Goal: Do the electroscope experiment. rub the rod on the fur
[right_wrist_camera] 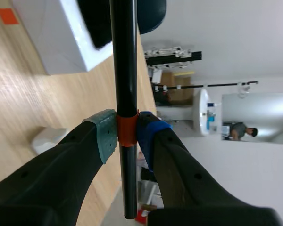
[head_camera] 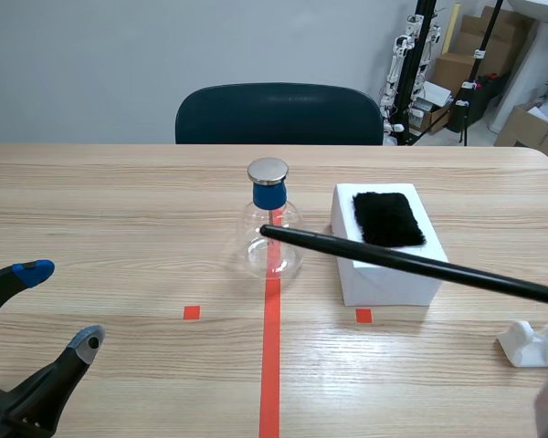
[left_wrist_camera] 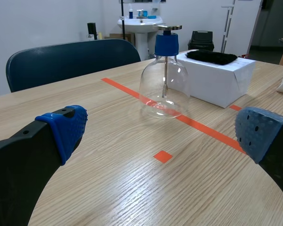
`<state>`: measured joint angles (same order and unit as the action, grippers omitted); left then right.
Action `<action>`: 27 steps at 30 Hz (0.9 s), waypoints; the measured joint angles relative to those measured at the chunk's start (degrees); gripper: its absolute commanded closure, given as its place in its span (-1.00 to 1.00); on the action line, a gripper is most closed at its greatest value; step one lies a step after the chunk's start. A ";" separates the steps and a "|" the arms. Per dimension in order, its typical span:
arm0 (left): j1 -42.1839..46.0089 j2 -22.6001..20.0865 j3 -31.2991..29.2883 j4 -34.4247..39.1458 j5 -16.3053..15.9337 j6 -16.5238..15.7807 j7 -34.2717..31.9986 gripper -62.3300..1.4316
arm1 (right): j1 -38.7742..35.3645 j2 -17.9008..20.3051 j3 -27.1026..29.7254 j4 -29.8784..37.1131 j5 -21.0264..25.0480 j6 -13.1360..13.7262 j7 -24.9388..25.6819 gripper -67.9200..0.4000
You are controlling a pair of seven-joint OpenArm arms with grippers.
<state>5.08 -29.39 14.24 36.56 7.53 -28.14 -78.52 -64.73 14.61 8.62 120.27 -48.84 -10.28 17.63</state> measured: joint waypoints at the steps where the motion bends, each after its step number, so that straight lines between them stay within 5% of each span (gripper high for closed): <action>1: 0.00 0.00 0.00 0.00 0.00 0.00 0.00 -1.00 | -0.74 0.00 0.00 0.00 0.63 0.00 0.68 0.69; 27: 0.00 0.00 0.00 0.00 0.00 0.00 0.00 -1.00 | -3.08 0.02 0.00 -0.04 2.43 3.63 6.91 0.69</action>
